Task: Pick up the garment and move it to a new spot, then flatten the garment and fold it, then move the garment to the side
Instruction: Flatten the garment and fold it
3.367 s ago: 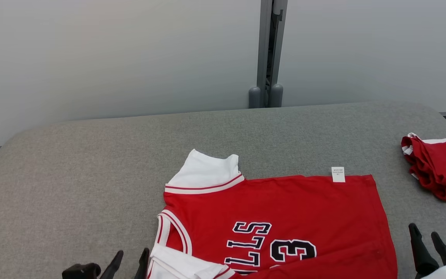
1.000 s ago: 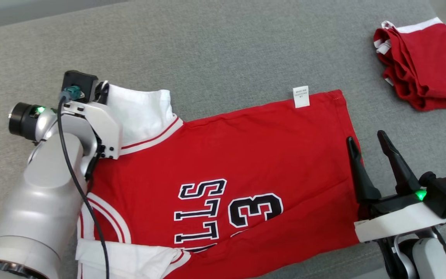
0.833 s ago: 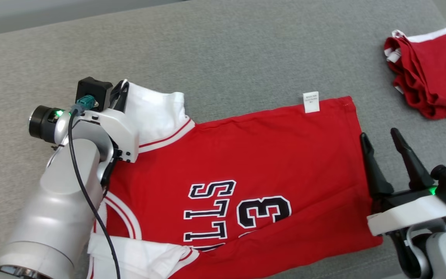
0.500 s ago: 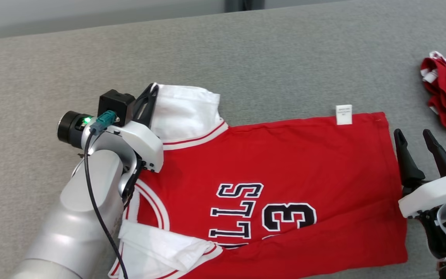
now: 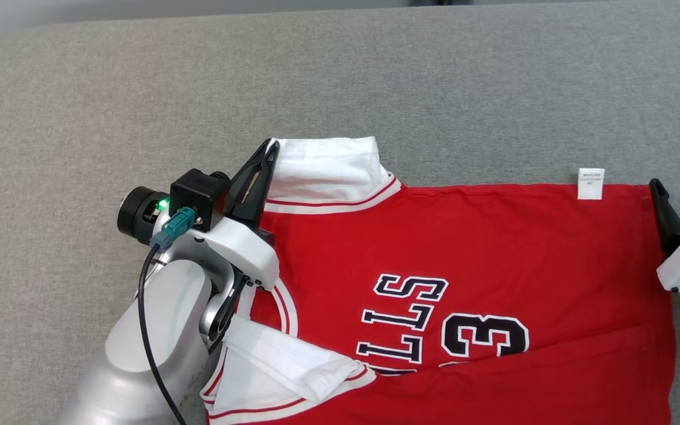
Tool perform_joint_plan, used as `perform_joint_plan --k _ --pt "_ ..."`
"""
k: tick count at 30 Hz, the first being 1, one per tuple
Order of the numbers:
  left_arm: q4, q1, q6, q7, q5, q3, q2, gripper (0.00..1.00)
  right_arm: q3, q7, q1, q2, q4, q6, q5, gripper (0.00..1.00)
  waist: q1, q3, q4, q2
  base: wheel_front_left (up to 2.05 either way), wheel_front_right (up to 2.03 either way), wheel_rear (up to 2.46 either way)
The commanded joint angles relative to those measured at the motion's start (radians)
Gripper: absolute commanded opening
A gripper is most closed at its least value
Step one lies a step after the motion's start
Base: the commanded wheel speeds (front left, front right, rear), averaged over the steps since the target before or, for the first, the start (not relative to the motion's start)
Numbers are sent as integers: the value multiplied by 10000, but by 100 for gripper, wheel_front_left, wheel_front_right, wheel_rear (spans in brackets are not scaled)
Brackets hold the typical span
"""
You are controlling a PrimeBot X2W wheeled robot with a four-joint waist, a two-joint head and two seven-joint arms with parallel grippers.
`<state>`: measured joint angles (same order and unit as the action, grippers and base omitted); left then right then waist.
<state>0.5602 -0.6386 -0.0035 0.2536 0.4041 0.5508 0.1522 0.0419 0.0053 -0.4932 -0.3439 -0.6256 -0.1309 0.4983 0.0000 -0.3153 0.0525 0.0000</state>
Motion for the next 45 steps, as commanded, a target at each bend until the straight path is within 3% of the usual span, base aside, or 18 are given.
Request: perform_joint_plan --k 1,17,18,20,36,45 --pt "-175 120 73 -49 31 -1 95 0 82 32 -210 -200 -199 4 72 100 0 -72 110 0 0 0 0" --pt "-1232 513 332 -494 268 44 257 0 1804 42 -1036 -605 -1802 4 1025 100 0 -158 434 0 0 0 0" --pt "-1258 523 356 -508 278 45 273 0 1939 44 -1066 -607 -1844 4 1043 50 0 -150 435 0 0 0 0" --pt "-1308 543 395 -567 280 45 305 0 2138 -63 -1106 -649 -1906 4 1132 0 0 -137 435 0 0 0 0" --pt "-1372 1088 583 -771 771 -98 459 0 3229 -2216 -646 -916 -1695 4 1907 0 0 558 398 0 0 0 0" --pt "-1711 1824 625 -1001 1200 -261 779 0 3403 -2678 352 -1166 -883 4 2149 0 0 1069 336 0 0 0 0"
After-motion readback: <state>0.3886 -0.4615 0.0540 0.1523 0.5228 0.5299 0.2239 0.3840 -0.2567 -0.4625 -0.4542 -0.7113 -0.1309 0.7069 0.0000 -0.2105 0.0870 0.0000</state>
